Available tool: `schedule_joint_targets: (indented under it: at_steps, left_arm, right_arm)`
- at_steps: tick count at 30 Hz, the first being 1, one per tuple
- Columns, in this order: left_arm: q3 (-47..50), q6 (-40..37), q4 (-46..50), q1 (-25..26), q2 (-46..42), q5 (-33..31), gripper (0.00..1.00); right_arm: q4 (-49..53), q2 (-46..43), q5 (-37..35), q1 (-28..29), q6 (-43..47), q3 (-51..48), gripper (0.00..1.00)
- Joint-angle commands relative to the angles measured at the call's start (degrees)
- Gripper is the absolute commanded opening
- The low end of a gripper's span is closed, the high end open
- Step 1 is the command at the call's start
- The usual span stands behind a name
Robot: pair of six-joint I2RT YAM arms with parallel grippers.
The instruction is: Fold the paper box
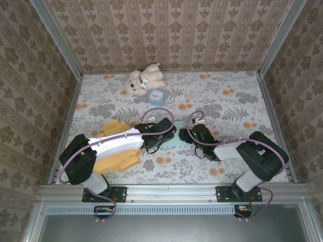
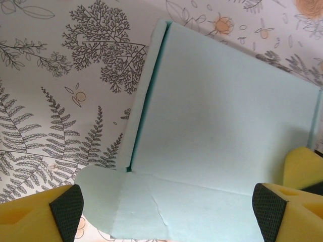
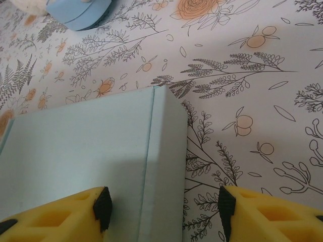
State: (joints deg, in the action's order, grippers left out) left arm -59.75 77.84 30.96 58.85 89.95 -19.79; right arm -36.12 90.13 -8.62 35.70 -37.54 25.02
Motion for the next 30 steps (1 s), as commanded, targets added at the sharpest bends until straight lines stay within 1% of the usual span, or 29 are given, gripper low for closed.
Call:
schedule_joint_targets:
  at_steps: [1, 5, 10, 13, 18, 21, 24, 27, 30]
  left_arm:
    - [-0.9, 1.4, 2.5, 0.2, 1.8, -1.7, 0.90]
    - [-0.7, 2.1, 2.6, 0.2, 3.1, -1.6, 0.90]
    - [-0.4, 2.0, 0.5, 0.2, 4.7, 0.2, 0.90]
    - [-0.2, 3.0, 0.0, -0.1, 5.1, -0.4, 0.90]
    - [1.2, 5.4, -2.9, -1.5, 4.0, -0.2, 0.94]
    - [1.0, 7.8, -2.8, -1.6, 2.7, -0.6, 0.96]
    - [-0.2, 11.1, -0.5, -1.6, 1.6, -1.7, 1.00]
    - [-1.9, 13.5, 2.6, -1.7, 1.7, -2.0, 1.00]
    - [-2.1, 17.3, 3.6, -2.3, 2.7, -0.4, 1.00]
  right_arm:
    - [4.8, 1.8, -0.9, 0.6, 0.2, -1.9, 0.61]
    - [4.7, 1.7, -1.0, 0.5, 0.3, -2.1, 0.61]
    - [4.3, 2.5, -0.9, 0.5, 0.1, -2.0, 0.61]
    - [3.6, 3.1, -0.6, 0.6, -0.1, -1.9, 0.61]
    - [2.7, 4.4, -0.5, 0.6, -0.3, -1.9, 0.61]
    - [2.1, 5.3, -0.2, 0.7, -0.4, -1.8, 0.61]
    - [1.6, 6.1, -0.3, 0.8, -0.5, -1.7, 0.61]
    - [0.8, 6.7, -0.2, 0.9, -0.8, -1.8, 0.61]
    - [0.2, 7.2, 0.1, 1.1, -1.0, -1.8, 0.61]
